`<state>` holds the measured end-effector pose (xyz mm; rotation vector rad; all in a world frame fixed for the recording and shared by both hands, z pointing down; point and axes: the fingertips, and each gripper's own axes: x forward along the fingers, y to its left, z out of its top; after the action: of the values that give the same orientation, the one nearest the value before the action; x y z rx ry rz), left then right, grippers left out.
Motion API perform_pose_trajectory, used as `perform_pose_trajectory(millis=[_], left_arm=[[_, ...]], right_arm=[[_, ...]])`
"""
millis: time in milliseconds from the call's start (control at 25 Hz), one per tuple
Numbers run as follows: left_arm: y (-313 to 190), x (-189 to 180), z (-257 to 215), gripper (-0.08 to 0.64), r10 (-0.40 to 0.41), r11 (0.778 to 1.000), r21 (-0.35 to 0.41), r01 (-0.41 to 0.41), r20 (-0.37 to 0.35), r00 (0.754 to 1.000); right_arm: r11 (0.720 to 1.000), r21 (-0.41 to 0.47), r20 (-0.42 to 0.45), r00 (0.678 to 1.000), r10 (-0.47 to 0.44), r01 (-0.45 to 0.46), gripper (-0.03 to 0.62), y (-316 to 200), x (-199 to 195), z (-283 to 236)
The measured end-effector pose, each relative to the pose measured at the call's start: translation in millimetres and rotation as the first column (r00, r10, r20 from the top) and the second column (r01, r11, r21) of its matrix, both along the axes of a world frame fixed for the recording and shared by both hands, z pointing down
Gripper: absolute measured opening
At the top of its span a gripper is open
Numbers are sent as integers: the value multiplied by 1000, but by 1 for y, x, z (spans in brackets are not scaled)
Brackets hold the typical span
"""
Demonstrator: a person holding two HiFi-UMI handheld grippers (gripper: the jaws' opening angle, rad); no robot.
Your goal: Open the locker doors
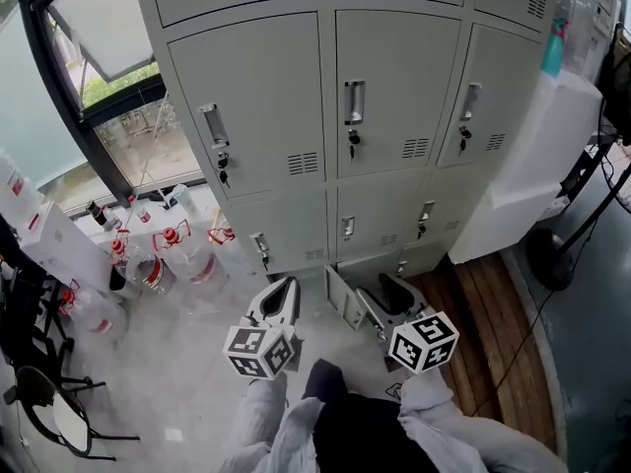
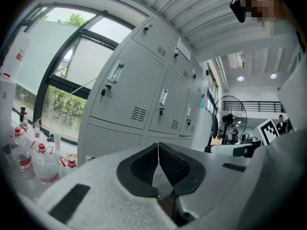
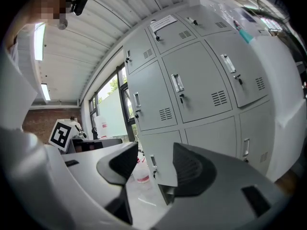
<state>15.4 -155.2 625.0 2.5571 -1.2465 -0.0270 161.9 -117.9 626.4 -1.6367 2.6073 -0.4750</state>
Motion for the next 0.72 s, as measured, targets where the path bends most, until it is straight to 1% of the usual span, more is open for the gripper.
perform_pose_trajectory(millis=[160,360,600,720], left_arm=[[-27,-2,-16,12,2,1000,21,-3,18,1000],[-69,7,-45,11,0,998,65,-1,15,1000],[-116,26,-83,12,48,991,122,-49,17,999],[-142,29,-100,11,51,988,146,-54,25,998]], right_arm=[[998,52,-12,1000,22,-21,227,-34,7,-28],[994,113,-53,999,12,-6,227,-80,14,-67],[987,159,-98,995,13,3,227,-139,20,-113],[980,198,-116,993,20,4,227,-170,22,-136]])
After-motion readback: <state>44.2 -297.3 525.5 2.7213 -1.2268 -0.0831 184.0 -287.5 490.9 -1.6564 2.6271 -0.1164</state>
